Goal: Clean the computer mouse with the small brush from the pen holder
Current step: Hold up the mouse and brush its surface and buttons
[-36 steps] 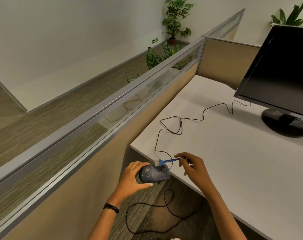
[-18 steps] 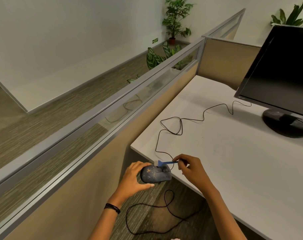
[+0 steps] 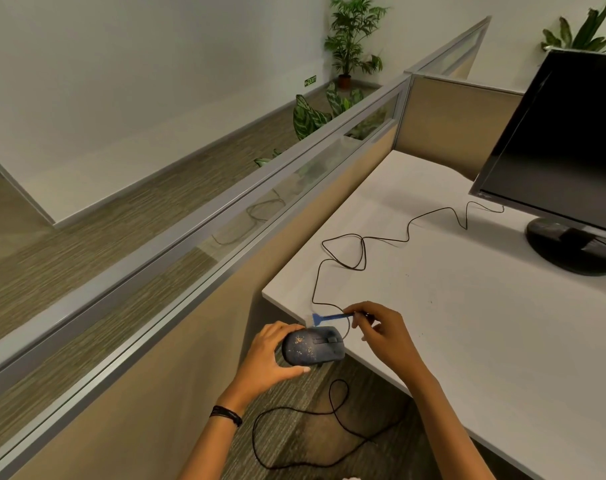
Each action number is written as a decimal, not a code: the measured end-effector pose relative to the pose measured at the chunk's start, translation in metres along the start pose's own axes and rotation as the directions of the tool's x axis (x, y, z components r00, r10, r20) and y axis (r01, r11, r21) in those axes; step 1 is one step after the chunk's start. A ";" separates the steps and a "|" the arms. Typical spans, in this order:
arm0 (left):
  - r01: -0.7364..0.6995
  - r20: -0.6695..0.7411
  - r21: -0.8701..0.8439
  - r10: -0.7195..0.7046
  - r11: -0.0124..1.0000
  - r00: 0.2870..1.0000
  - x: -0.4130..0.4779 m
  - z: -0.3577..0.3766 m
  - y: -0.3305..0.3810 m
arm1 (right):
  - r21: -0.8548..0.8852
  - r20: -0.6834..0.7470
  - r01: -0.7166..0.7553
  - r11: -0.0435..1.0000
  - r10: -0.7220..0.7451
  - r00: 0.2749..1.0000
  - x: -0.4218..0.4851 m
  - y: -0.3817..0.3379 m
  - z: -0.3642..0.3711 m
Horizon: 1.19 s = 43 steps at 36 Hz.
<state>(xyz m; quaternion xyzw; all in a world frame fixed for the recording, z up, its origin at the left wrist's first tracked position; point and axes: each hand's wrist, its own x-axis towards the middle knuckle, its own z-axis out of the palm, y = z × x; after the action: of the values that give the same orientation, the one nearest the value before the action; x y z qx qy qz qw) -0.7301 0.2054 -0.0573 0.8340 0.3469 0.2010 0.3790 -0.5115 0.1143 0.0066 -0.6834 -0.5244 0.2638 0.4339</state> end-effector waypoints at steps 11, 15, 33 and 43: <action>-0.018 -0.013 -0.006 0.018 1.000 1.000 0.002 -0.001 -0.002 | -0.004 -0.035 -0.004 1.000 0.004 0.999 -0.002 0.001 -0.004; -0.028 -0.028 -0.003 0.027 1.000 0.999 0.003 -0.001 -0.001 | -0.015 0.003 -0.023 1.000 0.023 1.000 -0.003 0.003 -0.005; -0.019 -0.046 -0.002 0.019 1.000 0.999 0.002 -0.003 -0.002 | -0.005 -0.039 -0.010 1.000 0.010 0.999 -0.004 0.004 -0.003; -0.025 -0.040 0.002 0.025 1.000 0.999 0.003 -0.001 -0.003 | 0.000 -0.071 -0.005 1.000 0.005 0.997 -0.004 0.005 -0.003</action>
<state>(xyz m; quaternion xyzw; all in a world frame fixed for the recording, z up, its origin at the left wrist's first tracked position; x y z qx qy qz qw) -0.7299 0.2102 -0.0590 0.8343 0.3443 0.2222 0.3688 -0.5082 0.1088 0.0036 -0.6938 -0.5069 0.2404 0.4516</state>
